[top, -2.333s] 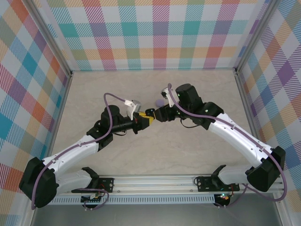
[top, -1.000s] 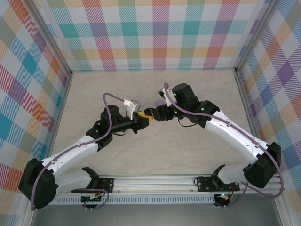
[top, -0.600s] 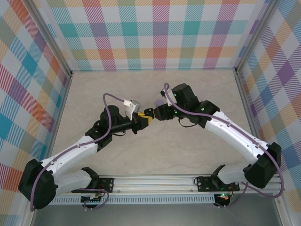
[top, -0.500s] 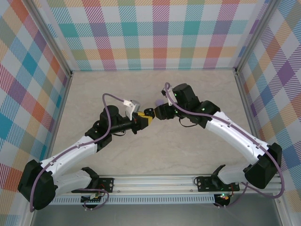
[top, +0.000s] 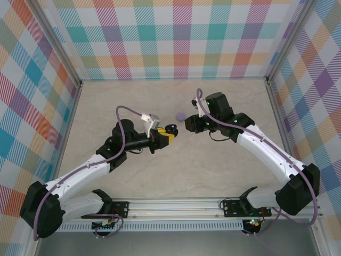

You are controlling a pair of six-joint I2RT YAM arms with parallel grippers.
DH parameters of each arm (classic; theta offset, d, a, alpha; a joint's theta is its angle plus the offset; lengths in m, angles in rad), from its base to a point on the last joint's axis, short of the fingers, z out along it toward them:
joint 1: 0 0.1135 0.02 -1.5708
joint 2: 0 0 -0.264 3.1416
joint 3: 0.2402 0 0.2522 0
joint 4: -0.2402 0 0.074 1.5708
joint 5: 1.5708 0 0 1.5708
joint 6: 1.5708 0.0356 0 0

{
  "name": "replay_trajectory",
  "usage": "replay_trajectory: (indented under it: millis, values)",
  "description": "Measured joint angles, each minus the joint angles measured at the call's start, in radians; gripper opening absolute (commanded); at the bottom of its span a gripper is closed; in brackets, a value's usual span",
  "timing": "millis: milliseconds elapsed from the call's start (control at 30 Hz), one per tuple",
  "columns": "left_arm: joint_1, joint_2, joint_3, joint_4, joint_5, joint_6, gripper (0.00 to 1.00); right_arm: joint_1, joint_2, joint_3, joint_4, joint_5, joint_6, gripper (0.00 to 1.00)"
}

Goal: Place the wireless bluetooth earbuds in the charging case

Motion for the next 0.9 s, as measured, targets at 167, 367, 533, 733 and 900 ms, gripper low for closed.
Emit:
replay_trajectory:
  millis: [167, 367, 533, 733, 900]
  values:
    - [0.0, 0.0, 0.0, 0.045, 0.055, 0.0, 0.07, -0.027, 0.0, -0.026, 0.051, -0.111, 0.0, 0.16]
    - [-0.019, 0.0, 0.0, 0.071, 0.105, 0.003, 0.07, -0.039, 0.0, -0.051, 0.093, -0.219, 0.0, 0.14]
    - [-0.037, 0.0, 0.0, 0.074, 0.126, 0.008, 0.07, -0.041, 0.0, -0.059, 0.125, -0.278, 0.0, 0.12]
    - [-0.04, 0.015, 0.002, 0.073, 0.133, 0.012, 0.07, -0.045, -0.002, -0.073, 0.159, -0.339, 0.0, 0.12]
    - [-0.04, 0.021, 0.002, 0.073, 0.132, 0.012, 0.07, -0.045, -0.019, -0.089, 0.188, -0.392, 0.0, 0.12]
